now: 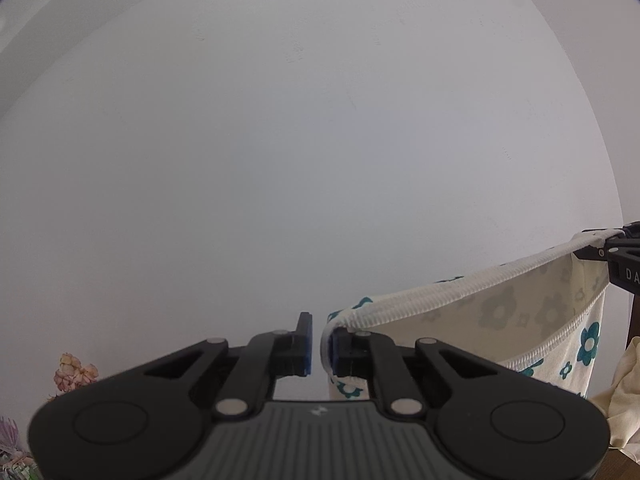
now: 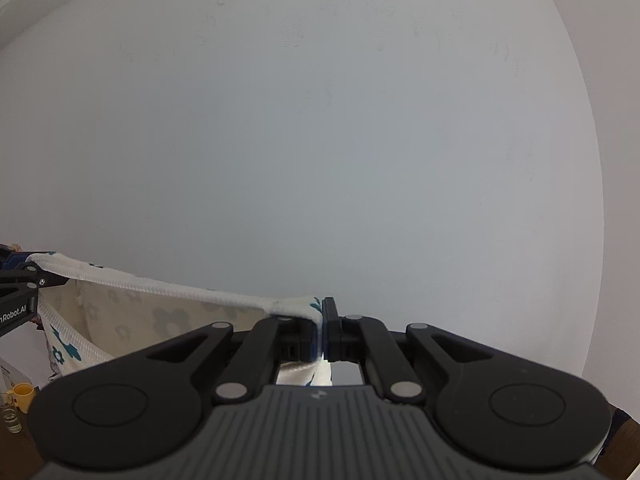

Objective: Fold clothes
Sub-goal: 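Lift the dress hem high with both grippers, stretching it between them, then lower the hem onto the dress and open both grippers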

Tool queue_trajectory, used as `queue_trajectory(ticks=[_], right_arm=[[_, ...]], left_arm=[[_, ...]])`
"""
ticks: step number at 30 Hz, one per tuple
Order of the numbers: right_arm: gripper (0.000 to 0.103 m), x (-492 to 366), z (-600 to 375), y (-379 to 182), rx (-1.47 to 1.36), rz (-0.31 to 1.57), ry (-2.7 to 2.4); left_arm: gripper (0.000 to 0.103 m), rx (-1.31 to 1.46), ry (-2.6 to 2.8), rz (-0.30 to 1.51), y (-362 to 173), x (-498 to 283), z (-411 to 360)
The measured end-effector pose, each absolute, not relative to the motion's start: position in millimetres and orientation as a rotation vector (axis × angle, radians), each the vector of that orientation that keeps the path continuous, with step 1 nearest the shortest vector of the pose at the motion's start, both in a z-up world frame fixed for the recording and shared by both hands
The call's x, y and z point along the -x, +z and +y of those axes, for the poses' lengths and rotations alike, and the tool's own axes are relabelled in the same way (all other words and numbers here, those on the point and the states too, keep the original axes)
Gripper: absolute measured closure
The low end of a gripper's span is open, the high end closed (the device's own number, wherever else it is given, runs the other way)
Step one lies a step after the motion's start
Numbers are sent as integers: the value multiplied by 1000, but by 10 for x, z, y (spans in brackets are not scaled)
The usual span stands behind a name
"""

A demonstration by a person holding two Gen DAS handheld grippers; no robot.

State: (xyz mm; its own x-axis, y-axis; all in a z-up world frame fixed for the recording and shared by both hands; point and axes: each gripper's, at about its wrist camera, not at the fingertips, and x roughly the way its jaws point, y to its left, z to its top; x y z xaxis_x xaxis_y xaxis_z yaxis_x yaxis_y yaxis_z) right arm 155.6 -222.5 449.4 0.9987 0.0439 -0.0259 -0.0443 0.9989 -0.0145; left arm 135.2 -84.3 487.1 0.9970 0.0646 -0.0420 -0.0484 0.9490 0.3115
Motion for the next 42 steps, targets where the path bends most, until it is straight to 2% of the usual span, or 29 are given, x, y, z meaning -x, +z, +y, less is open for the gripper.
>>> queue_trajectory(ticks=[9,18,26,30,34,39,42], right_arm=[[101,-2046,-2251,4348,30,89,19],[101,-3086,-2335,4079,64,166,-6],[101,-3756,-2544,4184,75,114,-2],[101,-3757,-2637,4281,89,66,42],[101,-3511,-2844,4029,200,70,41],[101,-2546,-2970,3352,299,99,96],[101,-1988,-3147,2660,351,145,175]], left_arm=[[95,-327,77,120,4691,-2009,-1020],[95,-265,101,139,4408,-2991,-1278],[95,-147,126,21,4437,-3635,-1527],[95,-119,154,-40,4311,-3531,-1633],[95,-153,129,-12,3943,-3274,-1759],[95,-277,68,18,3086,-2630,-1952],[95,-318,8,66,2431,-2165,-2016]])
